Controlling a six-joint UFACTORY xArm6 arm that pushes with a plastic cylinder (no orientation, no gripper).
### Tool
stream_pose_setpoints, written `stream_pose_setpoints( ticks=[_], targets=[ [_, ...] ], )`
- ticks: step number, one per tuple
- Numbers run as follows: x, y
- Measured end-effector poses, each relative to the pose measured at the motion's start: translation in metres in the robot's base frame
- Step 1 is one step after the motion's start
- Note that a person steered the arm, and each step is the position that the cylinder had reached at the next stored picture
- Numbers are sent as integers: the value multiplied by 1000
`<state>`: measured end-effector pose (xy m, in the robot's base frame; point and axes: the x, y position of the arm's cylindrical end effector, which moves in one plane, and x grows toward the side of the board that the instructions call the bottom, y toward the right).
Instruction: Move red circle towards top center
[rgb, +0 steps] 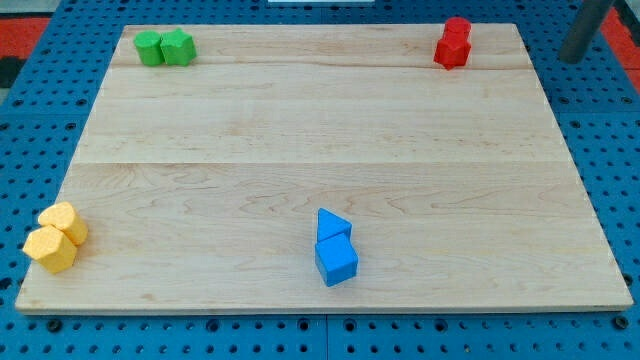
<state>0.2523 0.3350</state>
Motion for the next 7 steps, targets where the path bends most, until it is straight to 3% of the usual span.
stream_pose_setpoints(
  ticks=[1, 3, 7],
  targets=[
    [-44, -11],
    [-47, -65],
    [-46, -67]
  ],
)
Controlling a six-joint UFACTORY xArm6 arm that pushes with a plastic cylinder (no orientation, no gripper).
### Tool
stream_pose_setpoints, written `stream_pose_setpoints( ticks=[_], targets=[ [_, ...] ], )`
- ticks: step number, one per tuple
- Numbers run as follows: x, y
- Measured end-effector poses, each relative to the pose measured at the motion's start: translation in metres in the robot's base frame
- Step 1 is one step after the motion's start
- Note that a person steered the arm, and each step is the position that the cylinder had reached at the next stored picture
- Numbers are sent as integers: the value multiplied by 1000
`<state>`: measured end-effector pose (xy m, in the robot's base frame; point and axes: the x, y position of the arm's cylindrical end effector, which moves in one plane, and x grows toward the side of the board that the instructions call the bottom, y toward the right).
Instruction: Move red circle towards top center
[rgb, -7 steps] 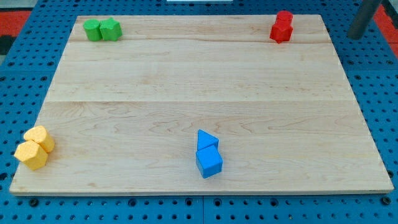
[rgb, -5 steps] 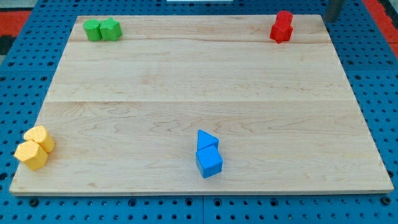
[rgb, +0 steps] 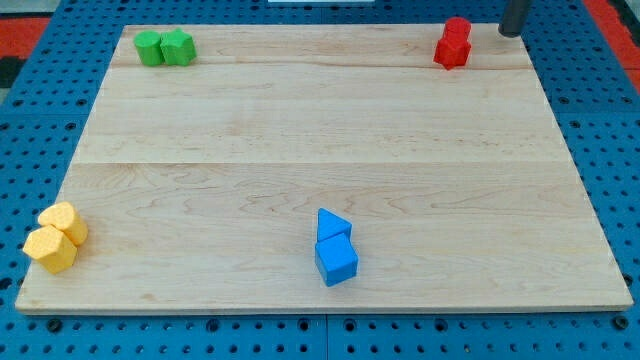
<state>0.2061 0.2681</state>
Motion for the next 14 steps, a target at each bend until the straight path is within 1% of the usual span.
stream_pose_setpoints(
  ticks=[2, 4, 5, 6, 9, 11, 13, 14],
  targets=[
    [0, -14],
    [3, -53],
    [14, -67],
    [16, -74],
    [7, -98],
    [-8, -166],
    [-11, -223],
    [-6, -225]
  ],
)
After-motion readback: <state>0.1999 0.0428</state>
